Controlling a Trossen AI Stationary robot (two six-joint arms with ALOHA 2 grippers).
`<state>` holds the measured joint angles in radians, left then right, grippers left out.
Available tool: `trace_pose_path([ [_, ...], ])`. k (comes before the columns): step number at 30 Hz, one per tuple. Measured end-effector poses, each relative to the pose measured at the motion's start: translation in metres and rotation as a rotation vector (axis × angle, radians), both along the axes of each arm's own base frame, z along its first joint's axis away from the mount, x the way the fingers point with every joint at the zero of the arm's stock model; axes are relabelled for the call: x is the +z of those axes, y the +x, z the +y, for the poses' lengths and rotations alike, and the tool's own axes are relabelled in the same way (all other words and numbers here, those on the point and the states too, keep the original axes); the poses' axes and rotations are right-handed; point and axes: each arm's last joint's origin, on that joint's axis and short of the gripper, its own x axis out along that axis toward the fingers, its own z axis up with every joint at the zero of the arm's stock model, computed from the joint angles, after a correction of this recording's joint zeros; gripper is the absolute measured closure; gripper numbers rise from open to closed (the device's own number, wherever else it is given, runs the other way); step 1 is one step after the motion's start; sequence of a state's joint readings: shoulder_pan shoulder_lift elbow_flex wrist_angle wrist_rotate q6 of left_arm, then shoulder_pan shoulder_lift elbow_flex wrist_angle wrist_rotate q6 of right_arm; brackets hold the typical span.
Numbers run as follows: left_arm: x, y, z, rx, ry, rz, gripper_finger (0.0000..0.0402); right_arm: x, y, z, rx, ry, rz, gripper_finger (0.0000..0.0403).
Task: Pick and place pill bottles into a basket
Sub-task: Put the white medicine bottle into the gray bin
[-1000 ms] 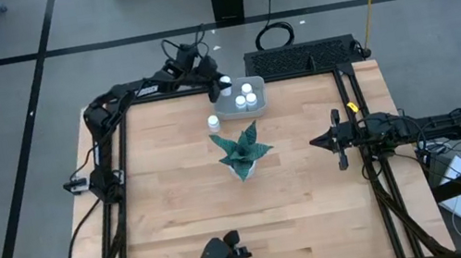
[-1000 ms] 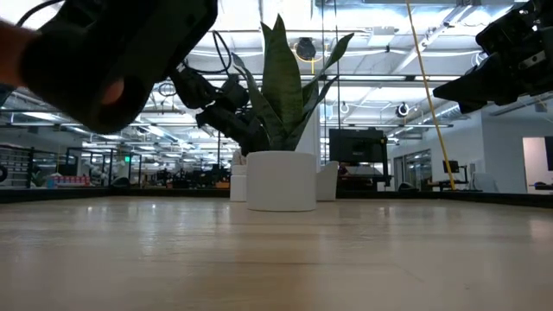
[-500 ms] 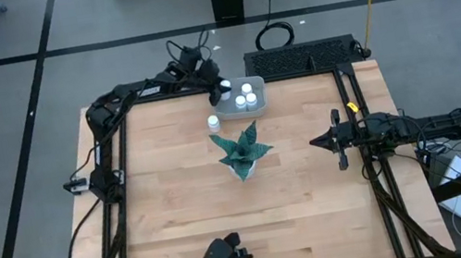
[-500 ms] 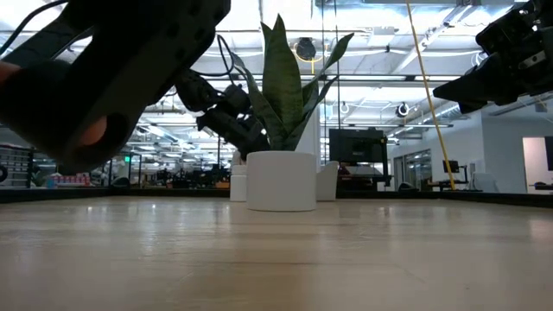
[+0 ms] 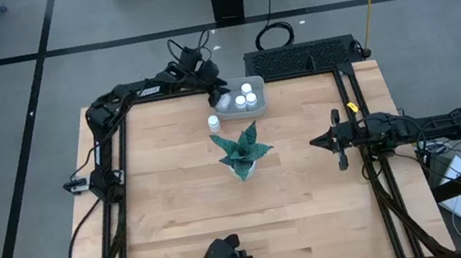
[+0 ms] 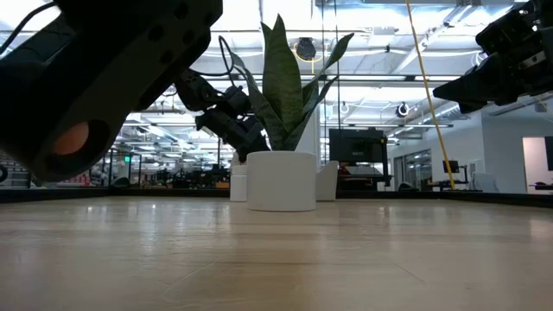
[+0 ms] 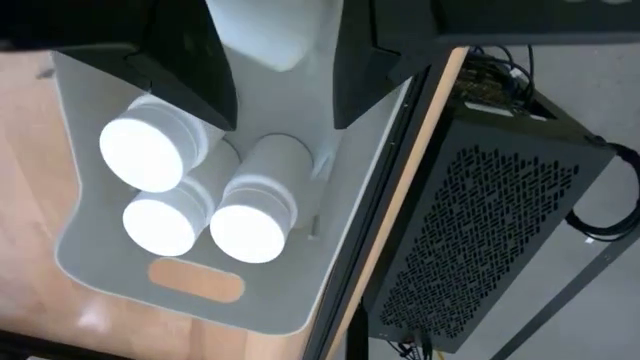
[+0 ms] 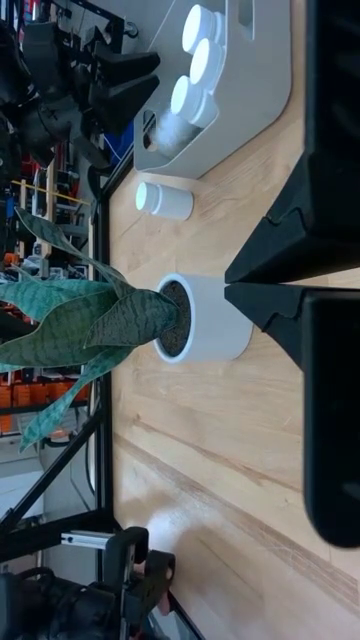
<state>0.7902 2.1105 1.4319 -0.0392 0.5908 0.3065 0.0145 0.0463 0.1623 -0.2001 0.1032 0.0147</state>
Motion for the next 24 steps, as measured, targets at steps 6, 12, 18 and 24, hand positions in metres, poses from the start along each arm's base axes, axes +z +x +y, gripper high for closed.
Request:
trace_pose_path([
  [6, 0.001, 0.001, 0.001, 0.024, 0.017, -0.005, 0.0257, 0.0, 0.0, 0.0, 0.0, 0.0, 0.0, 0.0399],
  [12, 0.003, 0.0, 0.003, 0.031, 0.033, -0.004, 0.0263, 0.0, 0.0, 0.0, 0.0, 0.0, 0.0, 0.0399],
  [18, 0.024, -0.012, 0.002, 0.029, 0.059, 0.005, 0.0264, 0.0, 0.0, 0.0, 0.0, 0.0, 0.0, 0.0399],
  [24, 0.056, -0.029, 0.0, 0.05, 0.086, 0.003, 0.0263, 0.0, 0.0, 0.0, -0.001, 0.0, 0.0, 0.0399],
])
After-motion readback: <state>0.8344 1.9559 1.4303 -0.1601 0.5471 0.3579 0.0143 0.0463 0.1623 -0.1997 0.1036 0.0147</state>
